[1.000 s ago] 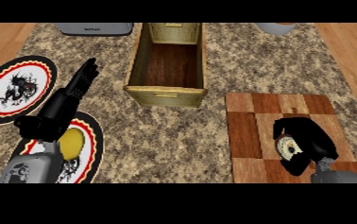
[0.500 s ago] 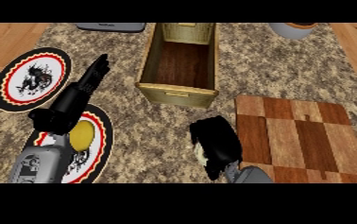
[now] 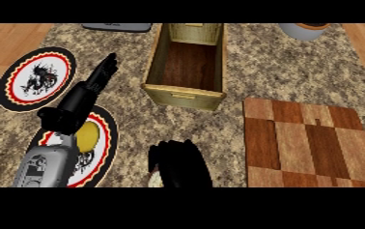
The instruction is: Pick the cupcake from the cutting board and place it in the basket
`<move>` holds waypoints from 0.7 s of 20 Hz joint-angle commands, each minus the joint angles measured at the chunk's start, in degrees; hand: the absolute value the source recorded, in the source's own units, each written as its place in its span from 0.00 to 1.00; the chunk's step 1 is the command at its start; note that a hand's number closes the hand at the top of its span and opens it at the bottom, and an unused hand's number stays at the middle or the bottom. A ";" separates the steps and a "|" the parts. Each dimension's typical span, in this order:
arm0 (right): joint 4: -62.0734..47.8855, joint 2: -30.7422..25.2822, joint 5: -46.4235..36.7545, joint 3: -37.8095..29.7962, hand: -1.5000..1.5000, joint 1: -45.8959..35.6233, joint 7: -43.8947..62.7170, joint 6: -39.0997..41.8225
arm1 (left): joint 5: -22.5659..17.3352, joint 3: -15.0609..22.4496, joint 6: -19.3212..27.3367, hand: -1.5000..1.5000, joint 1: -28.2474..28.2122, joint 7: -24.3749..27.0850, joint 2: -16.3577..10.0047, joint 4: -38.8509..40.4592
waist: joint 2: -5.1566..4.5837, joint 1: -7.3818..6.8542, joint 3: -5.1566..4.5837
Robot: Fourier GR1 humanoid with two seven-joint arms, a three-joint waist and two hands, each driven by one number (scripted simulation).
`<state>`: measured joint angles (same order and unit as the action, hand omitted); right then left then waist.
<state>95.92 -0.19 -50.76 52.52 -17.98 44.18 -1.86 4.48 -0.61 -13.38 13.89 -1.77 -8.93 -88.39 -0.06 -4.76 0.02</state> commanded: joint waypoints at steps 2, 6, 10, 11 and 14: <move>8.79 0.18 3.18 5.78 1.00 -6.11 8.25 -14.54 | 0.34 0.46 0.27 0.50 0.21 -0.50 0.49 0.41 | 0.53 0.43 -0.03; 12.37 0.19 2.55 6.41 1.00 -15.53 16.75 -20.95 | 0.41 -0.61 0.78 0.50 -0.25 -0.81 -0.19 0.04 | 0.75 1.04 -0.18; 14.14 0.18 2.37 5.29 1.00 -23.85 25.84 -21.99 | -0.45 -2.37 0.07 0.50 0.47 0.52 -1.41 1.89 | 0.85 2.02 -0.35; 14.61 0.18 2.47 3.72 1.00 -25.22 27.90 -21.32 | 0.26 -1.50 -0.27 0.50 -1.72 1.28 -1.40 2.12 | 0.98 2.13 -0.37; 11.38 0.17 2.66 1.35 1.00 -30.69 31.32 -21.42 | 0.22 -1.15 -0.24 0.50 -0.73 0.57 -1.05 1.80 | 0.96 2.48 -0.33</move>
<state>107.81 -0.52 -48.14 55.51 -42.02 62.47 -20.25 4.38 -1.95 -13.41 13.47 -1.46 -9.85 -87.28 0.81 -2.88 -0.27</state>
